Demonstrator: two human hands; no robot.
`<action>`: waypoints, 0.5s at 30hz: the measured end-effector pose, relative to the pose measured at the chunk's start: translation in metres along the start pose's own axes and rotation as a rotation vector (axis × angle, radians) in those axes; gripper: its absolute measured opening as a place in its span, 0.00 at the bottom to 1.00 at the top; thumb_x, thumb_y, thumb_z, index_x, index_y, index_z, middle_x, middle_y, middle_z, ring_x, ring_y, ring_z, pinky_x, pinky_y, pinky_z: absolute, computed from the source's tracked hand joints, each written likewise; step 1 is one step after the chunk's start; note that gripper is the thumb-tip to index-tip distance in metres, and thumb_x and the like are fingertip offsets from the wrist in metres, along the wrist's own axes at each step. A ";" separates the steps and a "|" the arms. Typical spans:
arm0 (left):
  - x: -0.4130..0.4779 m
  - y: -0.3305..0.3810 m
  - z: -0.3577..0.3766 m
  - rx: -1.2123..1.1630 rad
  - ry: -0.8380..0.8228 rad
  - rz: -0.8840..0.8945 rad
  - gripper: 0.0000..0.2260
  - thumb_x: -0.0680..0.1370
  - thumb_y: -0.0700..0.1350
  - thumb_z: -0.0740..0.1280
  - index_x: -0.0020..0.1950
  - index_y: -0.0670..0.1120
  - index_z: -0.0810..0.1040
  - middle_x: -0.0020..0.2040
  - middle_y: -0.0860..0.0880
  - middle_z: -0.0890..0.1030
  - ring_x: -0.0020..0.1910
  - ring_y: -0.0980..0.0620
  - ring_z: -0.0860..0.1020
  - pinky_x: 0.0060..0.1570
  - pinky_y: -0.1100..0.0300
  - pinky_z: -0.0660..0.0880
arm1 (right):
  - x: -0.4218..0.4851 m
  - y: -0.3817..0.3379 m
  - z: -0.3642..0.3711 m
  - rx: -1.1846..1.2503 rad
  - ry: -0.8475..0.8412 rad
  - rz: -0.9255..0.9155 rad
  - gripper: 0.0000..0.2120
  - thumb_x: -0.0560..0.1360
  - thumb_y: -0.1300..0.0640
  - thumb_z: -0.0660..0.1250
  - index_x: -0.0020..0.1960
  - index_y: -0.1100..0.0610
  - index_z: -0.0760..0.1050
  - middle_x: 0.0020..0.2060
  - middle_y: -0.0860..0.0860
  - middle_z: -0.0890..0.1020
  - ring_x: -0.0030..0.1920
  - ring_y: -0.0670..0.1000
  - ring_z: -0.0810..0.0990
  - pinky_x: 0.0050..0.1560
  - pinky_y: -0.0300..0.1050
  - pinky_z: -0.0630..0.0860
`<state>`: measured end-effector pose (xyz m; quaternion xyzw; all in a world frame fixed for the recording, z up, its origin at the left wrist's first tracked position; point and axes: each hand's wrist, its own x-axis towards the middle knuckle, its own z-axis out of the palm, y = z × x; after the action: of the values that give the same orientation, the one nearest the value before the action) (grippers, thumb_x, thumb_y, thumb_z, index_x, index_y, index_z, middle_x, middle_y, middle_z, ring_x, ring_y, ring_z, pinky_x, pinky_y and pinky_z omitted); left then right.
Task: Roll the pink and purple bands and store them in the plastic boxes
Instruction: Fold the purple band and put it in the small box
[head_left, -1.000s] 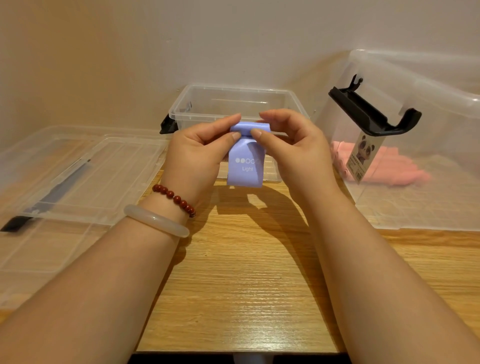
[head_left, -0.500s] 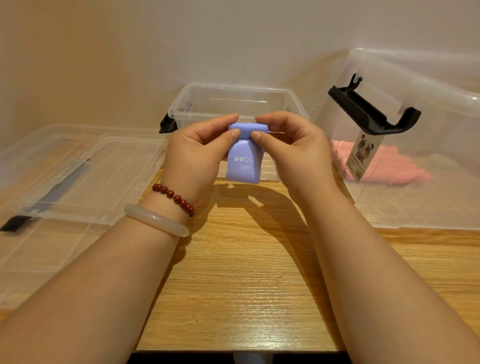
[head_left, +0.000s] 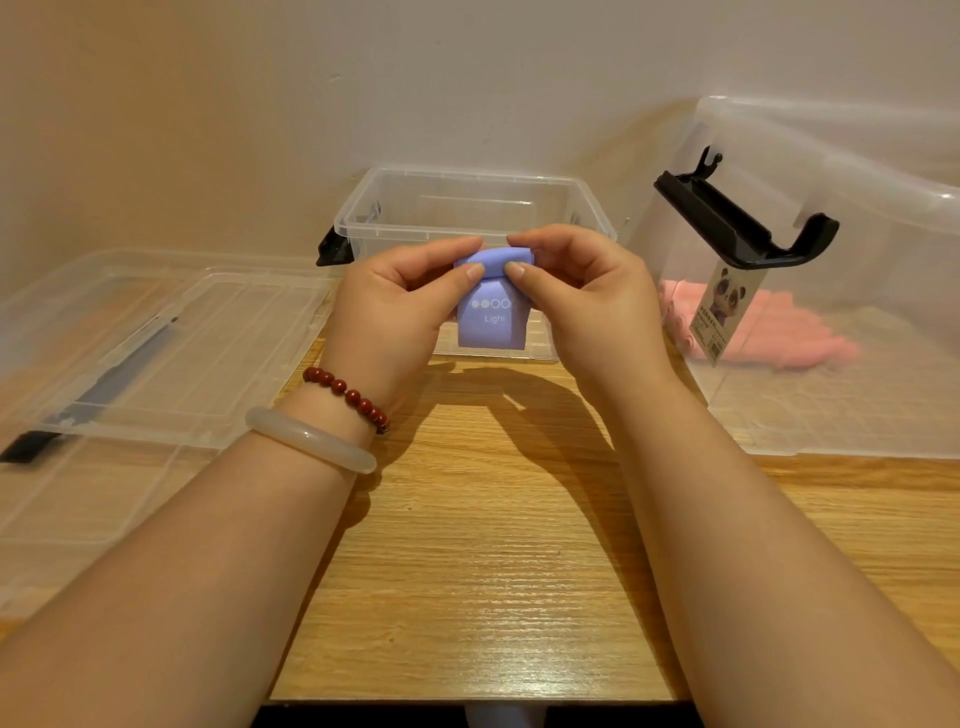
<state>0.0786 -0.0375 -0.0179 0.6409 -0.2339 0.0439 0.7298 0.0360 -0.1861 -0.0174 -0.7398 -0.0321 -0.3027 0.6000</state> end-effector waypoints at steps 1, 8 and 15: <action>0.000 0.000 -0.001 0.008 0.004 0.008 0.11 0.75 0.37 0.70 0.49 0.53 0.83 0.47 0.54 0.85 0.49 0.53 0.83 0.48 0.61 0.79 | 0.000 0.000 0.001 -0.002 -0.006 -0.002 0.10 0.74 0.64 0.71 0.48 0.49 0.81 0.40 0.46 0.84 0.46 0.49 0.84 0.50 0.48 0.81; -0.002 0.004 -0.002 0.057 -0.019 0.047 0.12 0.75 0.34 0.69 0.54 0.48 0.81 0.48 0.54 0.84 0.49 0.57 0.83 0.50 0.65 0.78 | -0.003 -0.002 0.001 -0.022 -0.007 0.034 0.08 0.73 0.57 0.72 0.51 0.47 0.81 0.44 0.50 0.84 0.48 0.50 0.84 0.52 0.55 0.82; -0.003 0.005 0.000 0.011 -0.043 0.018 0.17 0.75 0.35 0.70 0.60 0.51 0.77 0.51 0.57 0.83 0.52 0.60 0.82 0.50 0.65 0.77 | -0.002 -0.002 0.000 -0.053 0.005 -0.014 0.08 0.74 0.60 0.72 0.45 0.46 0.80 0.43 0.47 0.84 0.47 0.50 0.83 0.49 0.52 0.82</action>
<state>0.0741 -0.0359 -0.0151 0.6438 -0.2548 0.0381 0.7205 0.0335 -0.1849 -0.0163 -0.7544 -0.0279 -0.3095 0.5783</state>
